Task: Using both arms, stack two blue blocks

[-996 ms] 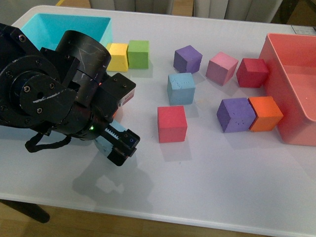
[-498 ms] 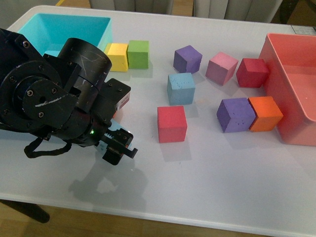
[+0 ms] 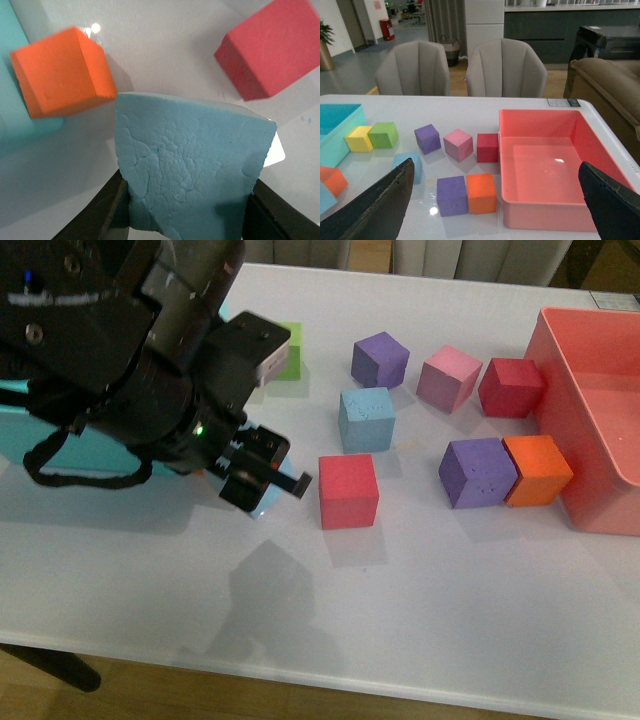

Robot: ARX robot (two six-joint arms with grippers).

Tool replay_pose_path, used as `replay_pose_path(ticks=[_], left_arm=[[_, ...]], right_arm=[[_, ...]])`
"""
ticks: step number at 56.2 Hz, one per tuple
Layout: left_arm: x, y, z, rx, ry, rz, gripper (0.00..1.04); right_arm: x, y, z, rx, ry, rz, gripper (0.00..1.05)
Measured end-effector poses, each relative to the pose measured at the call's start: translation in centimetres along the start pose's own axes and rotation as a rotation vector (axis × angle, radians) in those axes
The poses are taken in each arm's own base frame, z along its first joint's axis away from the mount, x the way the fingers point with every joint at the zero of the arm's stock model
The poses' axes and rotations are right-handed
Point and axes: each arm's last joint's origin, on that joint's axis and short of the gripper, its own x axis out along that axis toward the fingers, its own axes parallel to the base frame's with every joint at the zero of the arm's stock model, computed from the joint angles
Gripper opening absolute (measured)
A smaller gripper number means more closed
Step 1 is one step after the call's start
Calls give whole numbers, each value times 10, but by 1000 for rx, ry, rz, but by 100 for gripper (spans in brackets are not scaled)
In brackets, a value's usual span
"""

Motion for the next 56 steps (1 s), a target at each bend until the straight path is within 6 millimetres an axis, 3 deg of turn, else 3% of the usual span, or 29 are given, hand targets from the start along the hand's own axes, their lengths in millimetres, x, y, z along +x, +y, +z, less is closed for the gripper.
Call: replay_pose_path(ticks=[13,32,40,56], left_arm=[[-7,-5,67,61,-103,5,45],[44,-27,118,135,-98,-24,43],[58,-30,128,149,-93,-24,43],[90,-42,121,168,-40,-41,43]], right_arm=[[0,0,0,0,0,0,96],[0,0,0,0,0,0,96],[0,0,0,0,0,0,96],[0,0,0,0,0,0,96]])
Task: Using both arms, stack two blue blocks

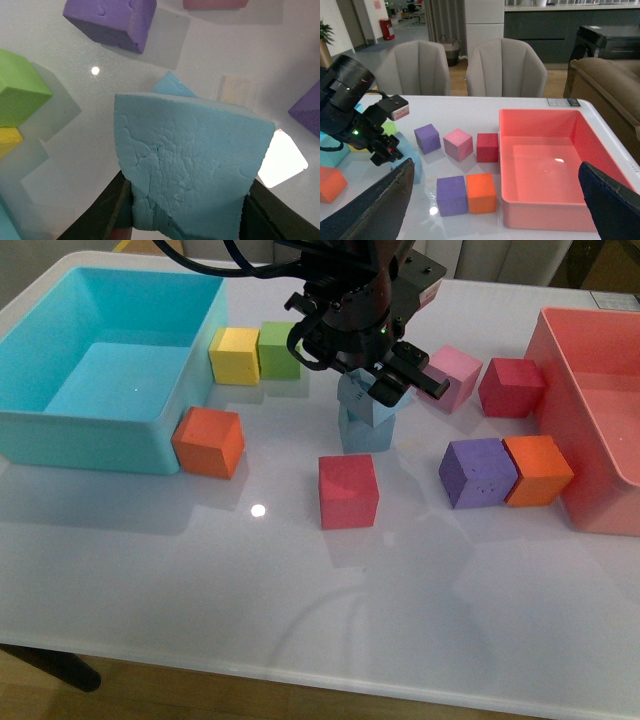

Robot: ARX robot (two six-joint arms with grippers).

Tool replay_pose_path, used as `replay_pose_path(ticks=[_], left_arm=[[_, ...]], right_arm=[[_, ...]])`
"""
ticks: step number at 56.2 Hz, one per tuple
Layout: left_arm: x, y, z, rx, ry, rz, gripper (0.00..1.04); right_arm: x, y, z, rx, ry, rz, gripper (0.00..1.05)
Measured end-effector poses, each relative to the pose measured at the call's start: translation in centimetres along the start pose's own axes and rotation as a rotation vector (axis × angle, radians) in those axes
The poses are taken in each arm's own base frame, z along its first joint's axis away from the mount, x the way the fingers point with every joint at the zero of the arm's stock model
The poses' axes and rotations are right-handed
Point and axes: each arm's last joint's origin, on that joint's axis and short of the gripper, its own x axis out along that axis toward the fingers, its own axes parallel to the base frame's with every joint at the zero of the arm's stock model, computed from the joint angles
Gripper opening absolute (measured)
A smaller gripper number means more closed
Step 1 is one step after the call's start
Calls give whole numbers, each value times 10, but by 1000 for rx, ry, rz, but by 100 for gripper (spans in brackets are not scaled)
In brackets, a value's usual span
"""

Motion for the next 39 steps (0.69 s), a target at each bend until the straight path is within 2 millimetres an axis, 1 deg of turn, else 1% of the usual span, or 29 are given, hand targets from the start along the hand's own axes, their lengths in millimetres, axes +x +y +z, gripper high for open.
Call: replay_pose_path(ticks=[10,18,20,23,28,30,33,36,38,39], left_arm=[[10,-3,1,5,9,-3,42],[12,-3,4,4,7,-1,42],[12,-2,4,3,6,-1,46],[13,-2,4,3,9,-1,56],[15,-2,3,3,11,-2,68],[15,-2,3,3,11,-2,75],[15,-2,3,2,11,-2,82],[15,-2,3,1,13,-5,93],[15,-2,2,1,14,-6,97],[15,-2,1,0,16,-6,98]], right_arm=[[0,0,0,0,0,0,96],[0,0,0,0,0,0,96],[0,0,0,0,0,0,96],[0,0,0,0,0,0,96],[0,0,0,0,0,0,96],[0,0,0,0,0,0,96],[0,0,0,0,0,0,96],[0,0,0,0,0,0,96],[0,0,0,0,0,0,96],[0,0,0,0,0,0,96]])
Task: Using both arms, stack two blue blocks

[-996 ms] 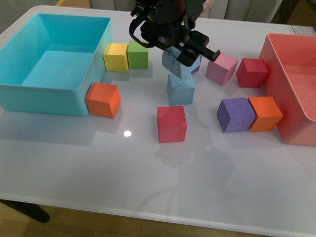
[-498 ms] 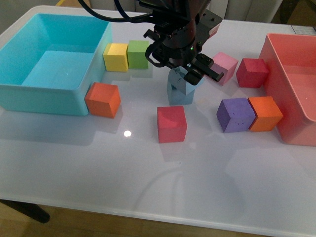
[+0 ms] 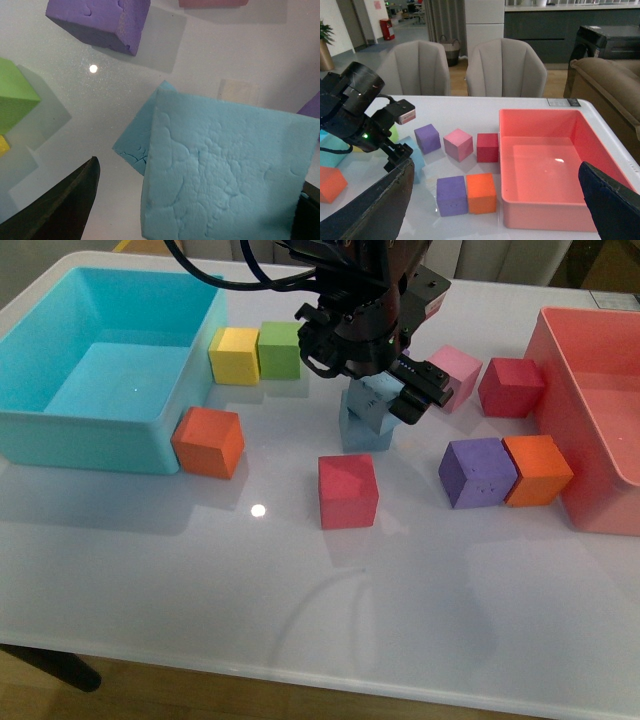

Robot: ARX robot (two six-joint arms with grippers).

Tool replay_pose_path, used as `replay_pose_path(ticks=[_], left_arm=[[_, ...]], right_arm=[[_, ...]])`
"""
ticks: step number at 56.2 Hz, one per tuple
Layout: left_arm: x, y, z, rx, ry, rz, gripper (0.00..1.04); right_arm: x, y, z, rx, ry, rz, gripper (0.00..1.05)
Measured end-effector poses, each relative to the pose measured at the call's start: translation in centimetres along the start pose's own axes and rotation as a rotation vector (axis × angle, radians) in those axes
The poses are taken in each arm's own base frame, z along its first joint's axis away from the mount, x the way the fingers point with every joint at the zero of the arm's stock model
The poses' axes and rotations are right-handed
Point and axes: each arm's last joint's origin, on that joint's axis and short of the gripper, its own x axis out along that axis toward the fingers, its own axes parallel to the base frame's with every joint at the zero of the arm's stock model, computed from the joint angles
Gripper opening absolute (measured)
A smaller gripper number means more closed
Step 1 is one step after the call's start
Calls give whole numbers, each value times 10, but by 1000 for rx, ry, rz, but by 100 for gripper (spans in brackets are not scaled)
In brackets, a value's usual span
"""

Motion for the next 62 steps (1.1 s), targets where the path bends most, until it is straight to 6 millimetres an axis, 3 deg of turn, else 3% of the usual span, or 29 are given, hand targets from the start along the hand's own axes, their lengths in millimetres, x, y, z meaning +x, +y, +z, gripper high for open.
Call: replay_pose_path(ticks=[10,15,23,31,51,57,62], left_arm=[[-8,6,-8,-29,14,-2,96],[-23,13,-6,-51,-5,10,96],[-65,26,-6,-111,-77,35,96],[-107,30,-25,-163,-150,35,96],[-207,56,-102,-343,-277,55,96],[-230,66,-138,-413,-576,412,79],[-256,69,-175,-458,-782,535,64]], right_arm=[[0,0,0,0,0,0,96],[0,0,0,0,0,0,96],[0,0,0,0,0,0,96],[0,0,0,0,0,0,96],[0,0,0,0,0,0,96],[0,0,0,0,0,2,96],[0,0,0,0,0,0,96]])
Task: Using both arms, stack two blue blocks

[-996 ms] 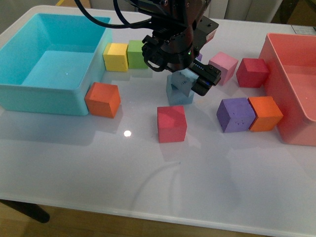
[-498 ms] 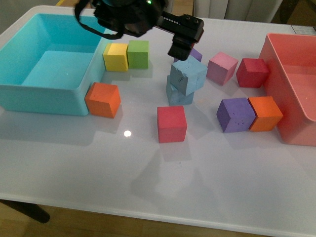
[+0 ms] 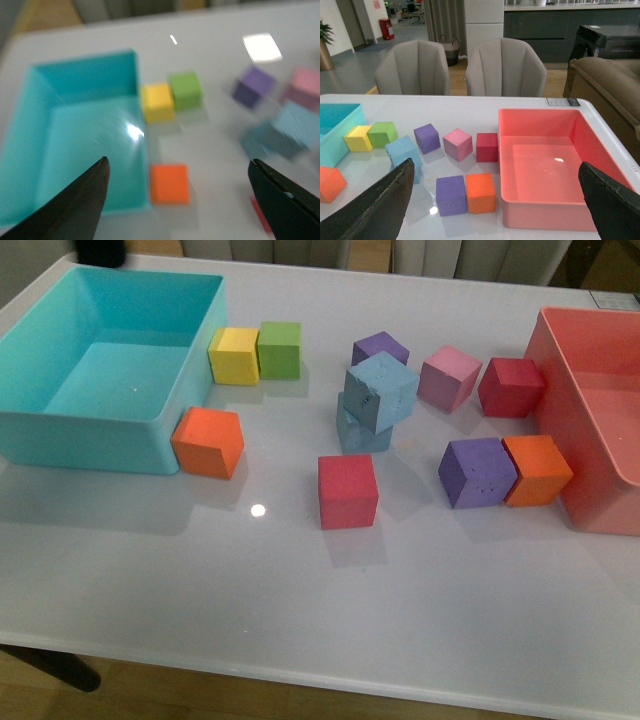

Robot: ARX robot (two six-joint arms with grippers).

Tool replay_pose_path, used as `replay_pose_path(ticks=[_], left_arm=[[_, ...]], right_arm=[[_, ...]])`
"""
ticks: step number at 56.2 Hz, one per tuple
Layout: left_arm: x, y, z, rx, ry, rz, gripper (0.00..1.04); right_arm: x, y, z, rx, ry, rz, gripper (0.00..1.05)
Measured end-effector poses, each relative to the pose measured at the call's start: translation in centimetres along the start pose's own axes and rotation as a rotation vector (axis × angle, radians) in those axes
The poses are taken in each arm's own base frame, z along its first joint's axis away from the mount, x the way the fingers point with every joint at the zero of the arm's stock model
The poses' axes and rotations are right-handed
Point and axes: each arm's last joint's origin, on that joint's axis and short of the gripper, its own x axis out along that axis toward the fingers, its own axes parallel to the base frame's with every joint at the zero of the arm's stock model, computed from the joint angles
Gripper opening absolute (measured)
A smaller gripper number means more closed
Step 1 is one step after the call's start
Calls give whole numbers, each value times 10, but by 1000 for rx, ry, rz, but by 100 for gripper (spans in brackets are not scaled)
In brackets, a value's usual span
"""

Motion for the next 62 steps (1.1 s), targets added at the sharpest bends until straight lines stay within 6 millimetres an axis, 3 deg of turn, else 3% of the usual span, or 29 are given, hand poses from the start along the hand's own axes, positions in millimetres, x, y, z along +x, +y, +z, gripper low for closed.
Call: replay_pose_path(ticks=[7,20,40,62], left_arm=[[-37,20,-3,-27,-122,14,41],[-71,35,-22,-25,-98,8,1],[-109,55,-44,-22,-89,2,2],[-135,57,-44,-23,-101,13,2]], right_arm=[[0,0,0,0,0,2,96],[0,0,0,0,0,2,96],[0,0,0,0,0,2,96],[0,0,0,0,0,2,96]])
